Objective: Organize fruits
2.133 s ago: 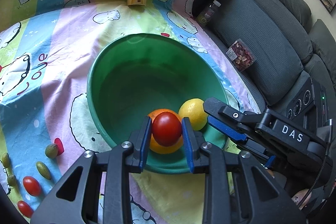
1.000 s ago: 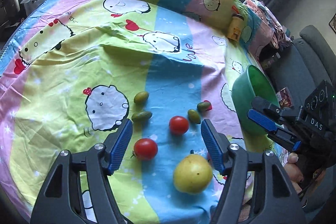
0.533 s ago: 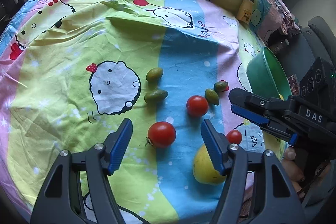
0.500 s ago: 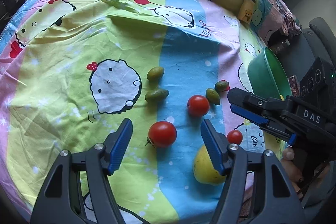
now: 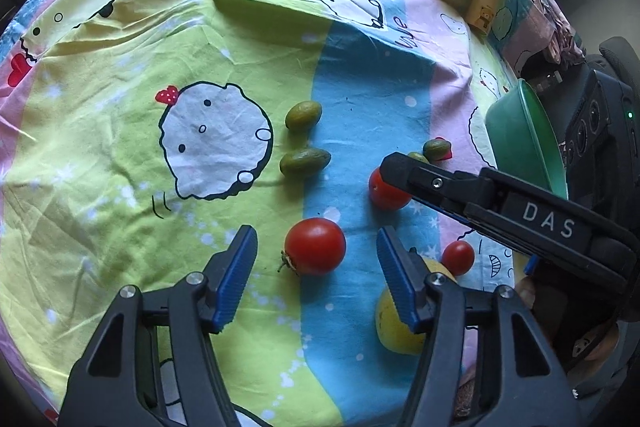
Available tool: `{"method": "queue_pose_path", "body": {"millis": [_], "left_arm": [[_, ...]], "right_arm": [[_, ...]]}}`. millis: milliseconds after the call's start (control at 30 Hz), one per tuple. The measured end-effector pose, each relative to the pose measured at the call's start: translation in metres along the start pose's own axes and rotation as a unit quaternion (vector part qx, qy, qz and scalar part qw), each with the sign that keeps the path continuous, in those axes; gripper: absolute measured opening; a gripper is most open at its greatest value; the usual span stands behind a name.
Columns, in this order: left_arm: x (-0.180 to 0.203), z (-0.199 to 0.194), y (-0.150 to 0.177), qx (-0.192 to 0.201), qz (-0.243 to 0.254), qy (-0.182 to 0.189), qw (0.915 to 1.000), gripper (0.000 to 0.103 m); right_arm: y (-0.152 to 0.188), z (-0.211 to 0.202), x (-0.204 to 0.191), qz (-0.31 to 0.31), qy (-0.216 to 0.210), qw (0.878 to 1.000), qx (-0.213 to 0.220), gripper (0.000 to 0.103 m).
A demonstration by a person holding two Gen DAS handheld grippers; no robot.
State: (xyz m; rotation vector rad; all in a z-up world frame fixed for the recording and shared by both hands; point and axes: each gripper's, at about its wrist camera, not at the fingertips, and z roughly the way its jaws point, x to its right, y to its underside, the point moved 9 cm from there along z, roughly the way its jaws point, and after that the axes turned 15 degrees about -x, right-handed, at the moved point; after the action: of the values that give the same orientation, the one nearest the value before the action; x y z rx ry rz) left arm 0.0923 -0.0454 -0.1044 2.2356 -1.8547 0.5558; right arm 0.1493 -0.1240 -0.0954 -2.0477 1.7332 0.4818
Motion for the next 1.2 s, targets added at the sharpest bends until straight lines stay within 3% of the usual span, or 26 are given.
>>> {"method": "queue_pose_path", "body": {"millis": [133,367,667,1033,1200], "left_arm": [[0.0008,0.0081,0.0024,-0.015,-0.001,-0.004,0.9999,0.061],[0.0004,0.0071,0.0011,-0.005,-0.005,-0.001,1.0000,0.064],[0.0004,0.0059,0.0001,-0.001,-0.023,0.018,0.9996,0.062],[-0.0029,0.0047,0.0014,0.001,-0.030,0.016,0.9994,0.052],[-0.0034,0.0055,0.0020,0.000,-0.033,0.011,0.9994,0.042]], "right_arm": [[-0.0005,0.0020,0.0010,-0.001,0.011,1.000,0.002,0.045],[-0.0025,0.0093,0.0017,-0.002,0.031,1.000,-0.001,0.045],[-0.0038,0.0085,0.0014,-0.006,0.022,1.000,0.012,0.045],[-0.0053,0.0078,0.0007,-0.025,0.013,0.999,0.021,0.045],[-0.0045,0.0088,-0.0022,-0.040,0.027,0.999,0.021,0.045]]}}
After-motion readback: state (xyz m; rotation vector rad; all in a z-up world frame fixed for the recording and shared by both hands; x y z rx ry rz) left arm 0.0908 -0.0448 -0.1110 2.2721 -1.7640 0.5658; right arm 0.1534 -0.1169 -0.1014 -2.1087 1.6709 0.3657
